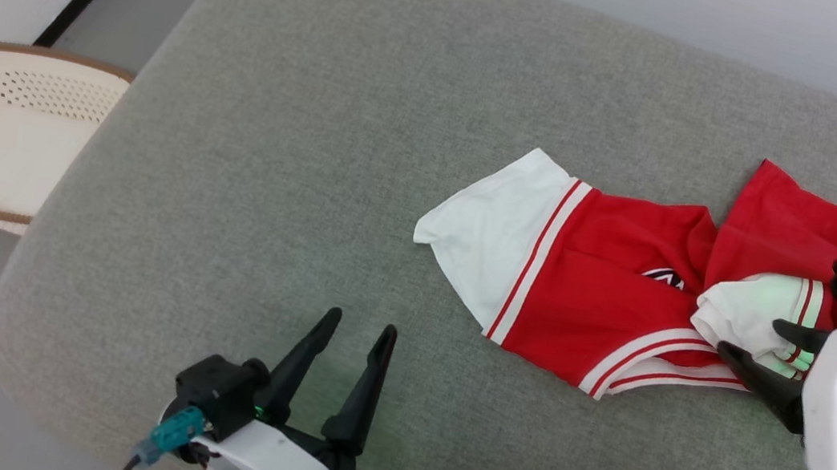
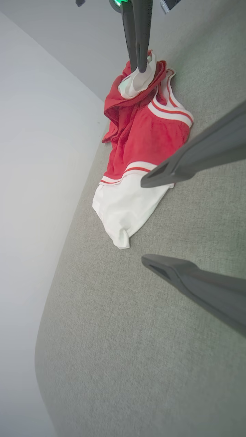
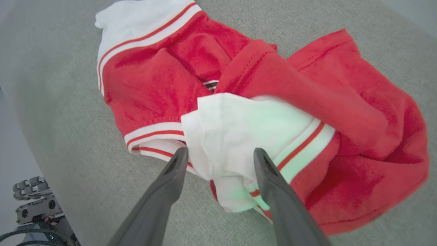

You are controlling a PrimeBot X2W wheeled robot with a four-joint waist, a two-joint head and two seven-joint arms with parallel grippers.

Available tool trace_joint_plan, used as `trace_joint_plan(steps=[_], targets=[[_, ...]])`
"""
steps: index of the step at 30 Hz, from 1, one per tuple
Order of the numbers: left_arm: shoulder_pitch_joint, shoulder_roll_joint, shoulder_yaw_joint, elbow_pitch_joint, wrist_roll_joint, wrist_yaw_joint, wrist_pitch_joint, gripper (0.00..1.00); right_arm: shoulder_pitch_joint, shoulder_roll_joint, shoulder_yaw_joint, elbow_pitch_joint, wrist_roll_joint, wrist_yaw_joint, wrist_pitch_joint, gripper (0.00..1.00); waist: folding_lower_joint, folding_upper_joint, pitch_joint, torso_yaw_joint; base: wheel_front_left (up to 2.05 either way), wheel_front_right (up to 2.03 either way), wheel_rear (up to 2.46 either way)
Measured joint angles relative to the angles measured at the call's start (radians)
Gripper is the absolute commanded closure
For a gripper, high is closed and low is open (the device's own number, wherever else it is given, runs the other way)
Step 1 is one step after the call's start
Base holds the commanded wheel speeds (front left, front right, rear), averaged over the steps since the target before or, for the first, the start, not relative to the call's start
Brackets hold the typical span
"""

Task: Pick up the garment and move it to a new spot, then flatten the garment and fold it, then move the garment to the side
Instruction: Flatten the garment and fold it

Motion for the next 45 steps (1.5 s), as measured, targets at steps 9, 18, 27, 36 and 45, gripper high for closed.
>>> trace_joint_plan(steps=[9,18,27,36,45], targets=[[-0.005,-0.030,-0.005,0.019,0.002,-0.019,-0.001,0.00,-0.015,-0.044,0.019,-0.116,-0.045,0.000,0.064,0.00,0.0000,0.0000,0.019,0.012,0.00,0.00,0.00],[-0.011,-0.061,0.003,0.046,0.002,-0.045,-0.004,0.00,-0.064,-0.072,0.074,-0.050,-0.110,0.000,0.059,0.00,0.0000,0.0000,0.035,0.056,0.00,0.00,0.00],[-0.009,-0.086,0.027,0.055,0.020,-0.070,-0.004,0.00,-0.074,-0.090,0.101,-0.019,-0.119,0.000,0.033,1.00,0.0000,0.0000,0.049,0.074,0.00,0.00,0.00],[-0.006,-0.095,0.046,0.071,0.037,-0.080,-0.004,0.00,-0.079,-0.052,0.021,-0.006,-0.124,0.000,-0.027,1.00,0.0000,0.0000,0.043,0.055,0.00,0.00,0.00],[0.002,-0.080,0.051,0.066,0.046,-0.080,-0.004,0.00,0.027,0.031,-0.266,-0.055,-0.130,0.000,-0.087,1.00,0.0000,0.0000,0.019,-0.005,0.00,0.00,0.00]])
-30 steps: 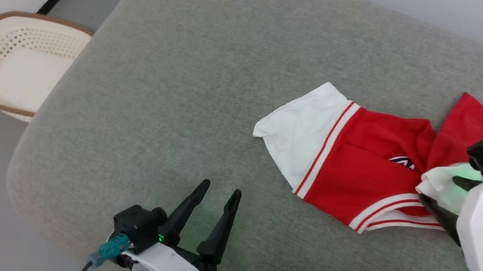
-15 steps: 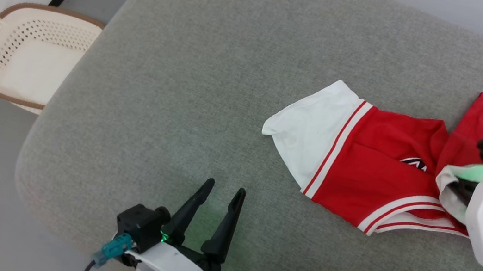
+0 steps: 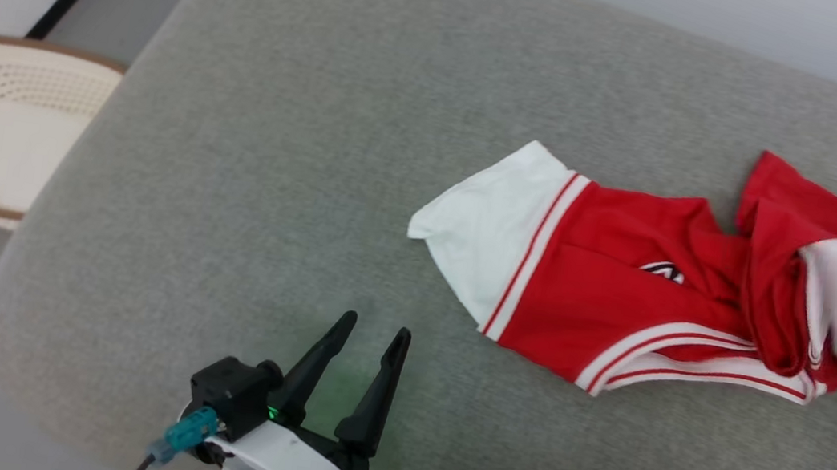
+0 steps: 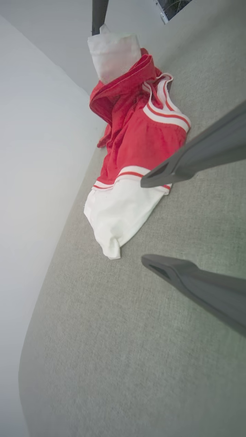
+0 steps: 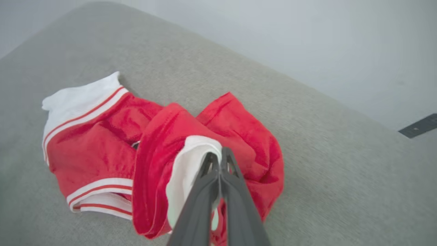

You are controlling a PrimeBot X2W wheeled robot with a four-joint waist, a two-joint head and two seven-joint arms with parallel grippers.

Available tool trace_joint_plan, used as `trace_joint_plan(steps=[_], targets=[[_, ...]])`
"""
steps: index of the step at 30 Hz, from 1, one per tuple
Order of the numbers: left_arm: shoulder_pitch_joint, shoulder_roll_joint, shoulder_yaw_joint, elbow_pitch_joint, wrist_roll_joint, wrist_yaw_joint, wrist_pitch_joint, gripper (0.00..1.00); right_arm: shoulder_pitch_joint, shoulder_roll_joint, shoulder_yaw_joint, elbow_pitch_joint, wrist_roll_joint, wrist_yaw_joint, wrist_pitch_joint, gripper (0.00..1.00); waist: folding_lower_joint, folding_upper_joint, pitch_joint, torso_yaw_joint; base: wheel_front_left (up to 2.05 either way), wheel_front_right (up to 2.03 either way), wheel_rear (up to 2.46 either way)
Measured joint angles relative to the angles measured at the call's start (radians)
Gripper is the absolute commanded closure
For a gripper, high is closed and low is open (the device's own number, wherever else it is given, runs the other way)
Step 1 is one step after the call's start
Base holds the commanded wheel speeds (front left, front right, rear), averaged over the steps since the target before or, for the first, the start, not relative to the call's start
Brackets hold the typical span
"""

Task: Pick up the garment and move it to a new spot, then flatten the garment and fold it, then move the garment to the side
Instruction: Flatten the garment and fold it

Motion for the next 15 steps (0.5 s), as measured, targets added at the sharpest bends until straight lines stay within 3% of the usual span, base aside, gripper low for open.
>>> trace_joint_plan(steps=[11,15], targets=[[0.000,0.020,0.001,-0.031,0.003,0.010,0.013,0.00,0.104,0.167,-0.465,0.003,-0.066,0.000,-0.081,1.00,0.0000,0.0000,-0.003,-0.066,0.00,0.00,0.00],[-0.002,0.028,0.002,-0.040,0.003,0.010,0.017,0.00,0.147,0.206,-0.542,0.096,-0.087,0.000,-0.116,1.00,0.0000,0.0000,0.013,-0.074,0.00,0.00,0.00]])
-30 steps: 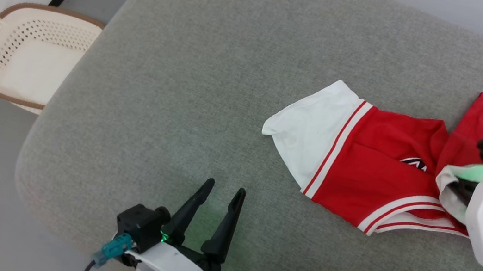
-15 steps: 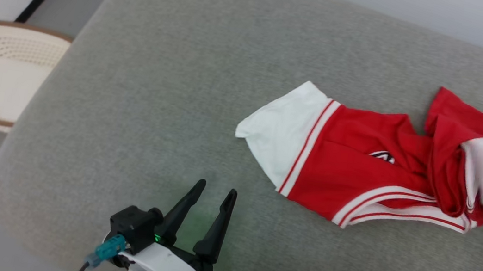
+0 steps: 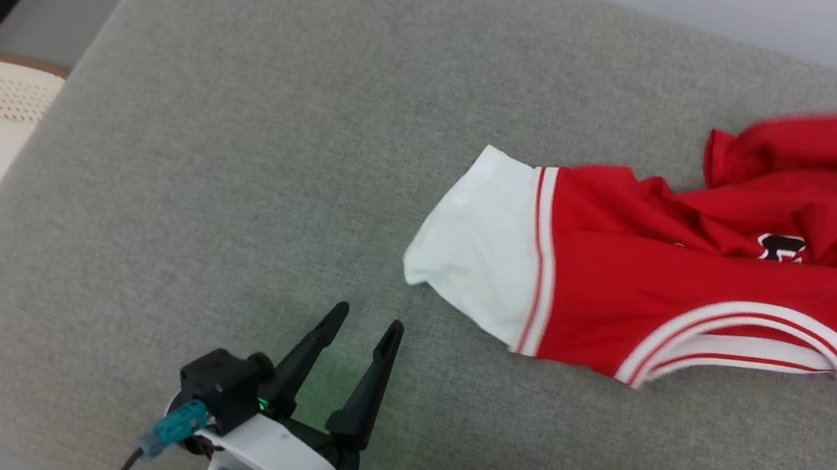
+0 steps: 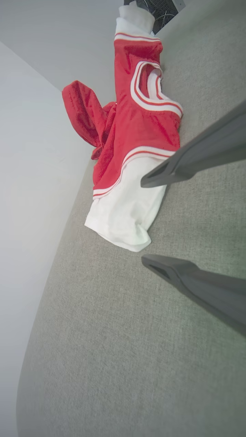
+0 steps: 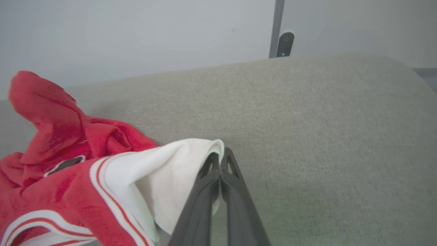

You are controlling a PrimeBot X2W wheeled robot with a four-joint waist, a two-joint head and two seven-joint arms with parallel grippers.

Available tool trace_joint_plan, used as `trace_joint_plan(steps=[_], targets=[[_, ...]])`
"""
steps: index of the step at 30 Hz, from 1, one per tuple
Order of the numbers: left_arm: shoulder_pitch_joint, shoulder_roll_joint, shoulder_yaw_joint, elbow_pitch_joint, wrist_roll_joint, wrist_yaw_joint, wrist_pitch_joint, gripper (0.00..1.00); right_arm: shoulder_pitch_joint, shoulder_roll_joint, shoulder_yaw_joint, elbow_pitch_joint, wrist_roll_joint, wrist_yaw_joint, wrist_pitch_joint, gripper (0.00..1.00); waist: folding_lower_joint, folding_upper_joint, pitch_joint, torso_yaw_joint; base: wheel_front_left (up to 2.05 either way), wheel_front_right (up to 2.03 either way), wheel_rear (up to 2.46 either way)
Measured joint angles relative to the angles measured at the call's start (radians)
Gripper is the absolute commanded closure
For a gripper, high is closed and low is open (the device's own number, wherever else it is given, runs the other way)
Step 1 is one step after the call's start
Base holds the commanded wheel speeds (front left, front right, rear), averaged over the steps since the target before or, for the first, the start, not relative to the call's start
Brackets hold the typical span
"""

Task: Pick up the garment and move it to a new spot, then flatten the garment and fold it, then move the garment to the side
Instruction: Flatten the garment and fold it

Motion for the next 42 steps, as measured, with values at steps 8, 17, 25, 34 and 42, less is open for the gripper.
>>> trace_joint_plan(steps=[8,17,25,34,42], targets=[[-0.010,0.009,-0.002,-0.012,0.002,0.007,0.010,0.00,-0.026,0.005,-0.061,0.216,-0.012,0.000,-0.153,1.00,0.0000,0.0000,0.028,-0.010,0.00,0.00,0.00],[-0.029,0.017,-0.007,-0.026,0.005,0.011,0.023,0.00,-0.167,-0.063,-0.016,0.302,-0.030,0.000,-0.435,1.00,0.0000,0.0000,0.055,-0.015,0.00,0.00,0.00],[-0.029,0.022,-0.012,-0.033,0.005,0.018,0.031,0.00,-0.178,-0.092,0.040,0.438,-0.026,0.000,-0.548,1.00,0.0000,0.0000,0.058,-0.021,0.00,0.00,0.00],[-0.034,0.029,-0.016,-0.038,0.005,0.026,0.041,0.00,-0.200,-0.122,0.119,0.644,-0.057,0.000,-0.618,0.06,0.0001,0.0000,0.057,-0.028,0.00,0.00,0.00],[-0.029,0.039,-0.017,-0.042,0.004,0.032,0.044,0.00,-0.213,-0.172,0.171,0.672,-0.057,0.000,-0.669,0.00,0.0000,0.0000,0.038,-0.050,0.00,0.00,0.00]])
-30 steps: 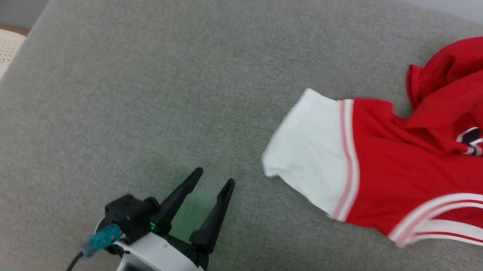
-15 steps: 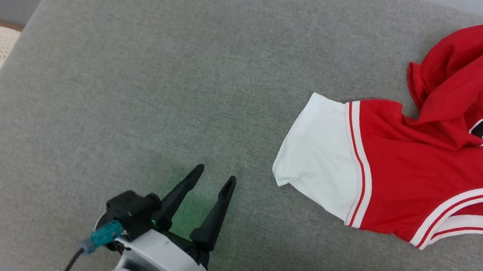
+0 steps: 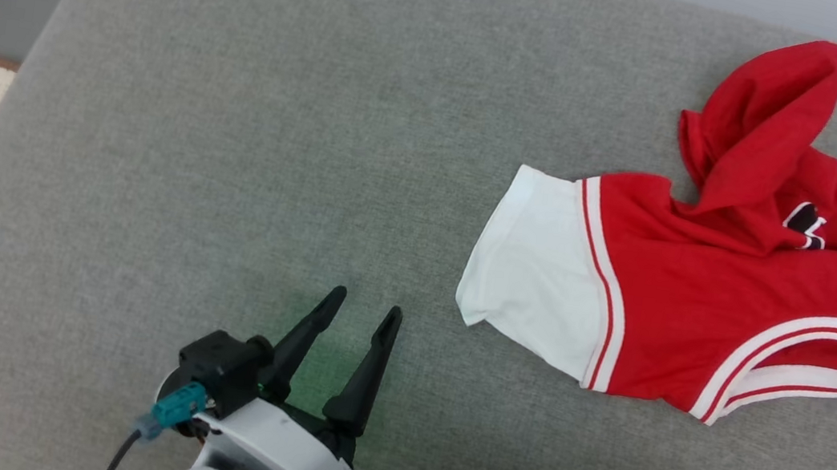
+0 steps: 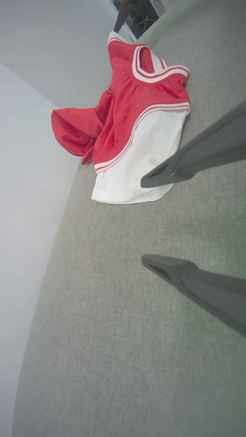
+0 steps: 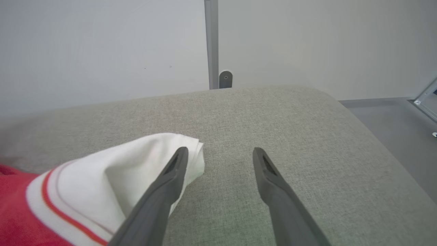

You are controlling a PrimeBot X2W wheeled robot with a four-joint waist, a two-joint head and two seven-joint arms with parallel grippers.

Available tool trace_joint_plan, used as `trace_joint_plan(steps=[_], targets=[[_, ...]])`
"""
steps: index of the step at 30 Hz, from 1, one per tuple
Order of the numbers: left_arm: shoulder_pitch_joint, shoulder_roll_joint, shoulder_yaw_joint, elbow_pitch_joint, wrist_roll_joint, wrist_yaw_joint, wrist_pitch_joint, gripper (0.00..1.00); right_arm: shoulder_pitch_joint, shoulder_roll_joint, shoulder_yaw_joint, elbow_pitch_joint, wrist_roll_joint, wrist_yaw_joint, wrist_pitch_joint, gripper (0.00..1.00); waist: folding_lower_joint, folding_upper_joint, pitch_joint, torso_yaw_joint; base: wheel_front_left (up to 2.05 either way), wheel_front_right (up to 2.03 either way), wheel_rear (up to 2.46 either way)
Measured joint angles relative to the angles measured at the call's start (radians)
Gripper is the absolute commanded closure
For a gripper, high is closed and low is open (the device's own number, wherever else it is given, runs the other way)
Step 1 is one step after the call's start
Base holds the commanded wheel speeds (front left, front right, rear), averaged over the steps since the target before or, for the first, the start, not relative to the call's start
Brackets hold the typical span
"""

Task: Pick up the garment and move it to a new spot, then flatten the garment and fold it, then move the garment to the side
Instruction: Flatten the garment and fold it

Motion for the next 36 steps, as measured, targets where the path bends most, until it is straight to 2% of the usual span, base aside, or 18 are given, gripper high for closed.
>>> trace_joint_plan(steps=[4,11,18,26,32,36], targets=[[0.008,0.009,0.002,-0.001,-0.005,0.002,0.001,0.00,0.011,-0.005,0.052,-0.057,0.039,0.000,-0.005,0.00,0.0000,0.0000,-0.017,-0.013,0.00,0.00,0.00],[0.023,0.052,0.023,-0.021,-0.019,0.004,0.024,0.00,0.114,-0.006,0.192,-0.263,0.125,0.000,-0.018,0.00,0.0000,0.0000,-0.055,-0.044,0.00,0.00,0.00],[-0.008,0.154,0.068,-0.067,-0.047,-0.017,0.105,0.00,0.226,0.073,0.337,-0.494,0.118,0.000,-0.030,0.00,0.0000,0.0000,-0.097,-0.086,0.00,0.00,0.00],[-0.208,0.289,0.104,-0.091,-0.103,-0.066,0.343,0.00,0.322,0.198,0.439,-0.699,0.028,0.000,-0.028,0.00,0.0000,0.0000,-0.129,-0.141,0.00,0.00,0.00],[-0.387,0.317,0.111,-0.002,-0.202,-0.084,0.552,0.00,0.387,0.267,0.482,-0.777,-0.023,0.000,-0.028,0.00,0.0000,0.0000,-0.134,-0.192,0.00,0.00,0.00],[-0.489,0.306,0.099,0.107,-0.271,-0.078,0.704,0.00,0.432,0.313,0.489,-0.800,-0.045,0.000,-0.030,0.00,0.0000,0.0000,-0.128,-0.231,0.00,0.00,0.00]])
